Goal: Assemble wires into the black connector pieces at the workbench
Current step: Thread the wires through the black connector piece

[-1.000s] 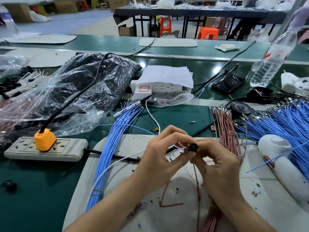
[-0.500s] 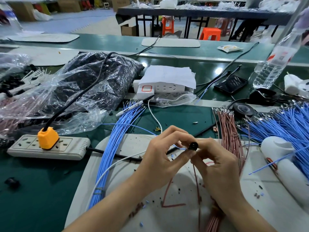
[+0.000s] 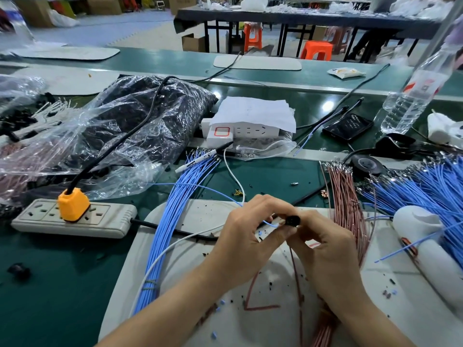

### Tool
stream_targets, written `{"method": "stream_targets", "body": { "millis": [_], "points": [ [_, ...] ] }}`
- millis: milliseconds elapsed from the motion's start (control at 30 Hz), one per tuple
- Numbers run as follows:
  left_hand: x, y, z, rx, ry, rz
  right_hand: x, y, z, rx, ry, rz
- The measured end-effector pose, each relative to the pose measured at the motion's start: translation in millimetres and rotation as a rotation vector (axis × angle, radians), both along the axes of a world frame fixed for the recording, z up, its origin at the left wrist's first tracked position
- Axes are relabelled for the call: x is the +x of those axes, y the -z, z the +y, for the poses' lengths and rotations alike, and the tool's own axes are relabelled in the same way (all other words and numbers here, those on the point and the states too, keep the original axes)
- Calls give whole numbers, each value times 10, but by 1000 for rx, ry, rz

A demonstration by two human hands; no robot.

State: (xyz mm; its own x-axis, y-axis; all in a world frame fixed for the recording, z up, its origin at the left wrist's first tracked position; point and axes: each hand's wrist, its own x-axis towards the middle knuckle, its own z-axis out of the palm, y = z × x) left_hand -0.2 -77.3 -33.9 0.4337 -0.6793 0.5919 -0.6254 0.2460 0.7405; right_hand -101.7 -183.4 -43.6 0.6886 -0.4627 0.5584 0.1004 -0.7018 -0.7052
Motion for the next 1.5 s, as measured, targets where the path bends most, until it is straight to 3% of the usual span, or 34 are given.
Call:
{"method": "stream_targets", "body": {
  "millis": [300,400,500,667,867,1033,1267,1500],
  "points": [
    [7,11,2,1,88,212,32,18,-7,165,-2,60],
    [61,8,-24,4,-14,206,130,-13,-36,205,-35,222],
    [149,29,-29,-70,-212,200,302,-223,-257,282,-201,466],
    [193,39,-26,-39,-331,256,1061,-541,-653,16,120,274],
    [190,30,-25,-1,-286,251,1799,-371,-757,-301,123,716],
    [190,13,-30,8,-286,244,1902,-310,-684,-338,264,788],
    [181,21,-32,-9,-246,279,1853,-129,-557,-384,398,742],
    [165,17,-21,-6,-244,257,1800,-53,-547,-315,335,534]
  ]
}}
